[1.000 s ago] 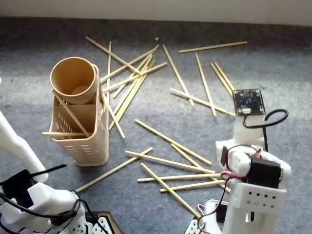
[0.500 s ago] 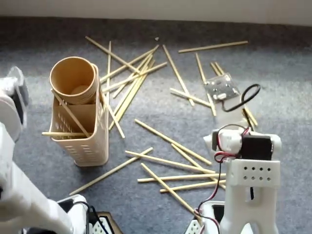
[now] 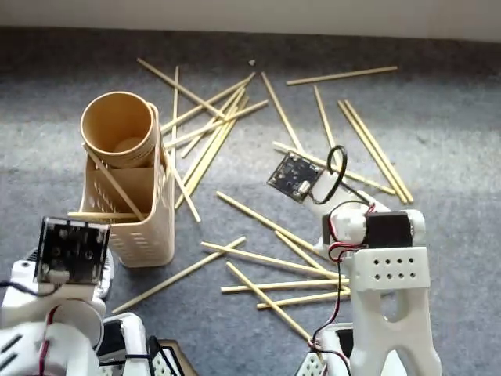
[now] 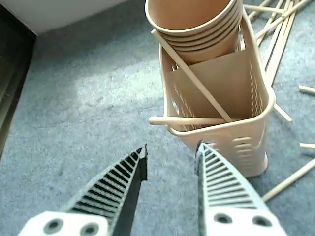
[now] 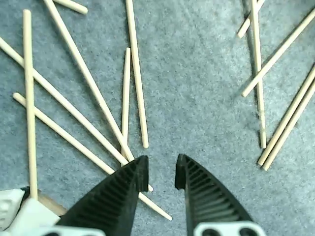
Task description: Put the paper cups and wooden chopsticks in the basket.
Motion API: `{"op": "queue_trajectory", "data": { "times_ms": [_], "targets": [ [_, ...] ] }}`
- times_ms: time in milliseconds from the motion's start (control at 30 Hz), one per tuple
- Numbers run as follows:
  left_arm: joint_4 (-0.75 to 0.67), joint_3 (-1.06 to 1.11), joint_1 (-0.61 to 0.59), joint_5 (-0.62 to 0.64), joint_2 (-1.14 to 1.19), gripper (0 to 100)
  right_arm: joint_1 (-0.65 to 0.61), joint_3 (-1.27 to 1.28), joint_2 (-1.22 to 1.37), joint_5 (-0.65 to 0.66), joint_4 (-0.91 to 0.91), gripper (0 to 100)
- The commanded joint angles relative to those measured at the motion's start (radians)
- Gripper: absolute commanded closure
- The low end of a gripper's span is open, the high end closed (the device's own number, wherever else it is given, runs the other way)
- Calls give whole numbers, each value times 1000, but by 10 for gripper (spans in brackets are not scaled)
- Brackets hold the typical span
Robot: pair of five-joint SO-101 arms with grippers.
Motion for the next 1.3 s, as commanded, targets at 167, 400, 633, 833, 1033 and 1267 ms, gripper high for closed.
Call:
{"op": "queue_trajectory", "data": {
  "times_ms": [167, 400, 633, 833, 1033, 1267],
  "targets": [
    [-253, -94, -113, 14, 262, 824, -54, 99, -4, -209, -102, 886],
    [-278, -476, -108, 127, 785, 824, -39, 219, -4, -440, -268, 886],
    [25, -1136, 15, 193, 1227, 707, 22, 303, -4, -522, -352, 886],
    [38, -1408, 33, 272, 1422, 704, 18, 406, -4, -523, -423, 886],
    [35, -1225, 97, 272, 1434, 705, 22, 460, -4, -523, -498, 886],
    [-49, -1055, 74, 269, 1509, 705, 24, 461, -4, -525, -490, 886]
  ]
}}
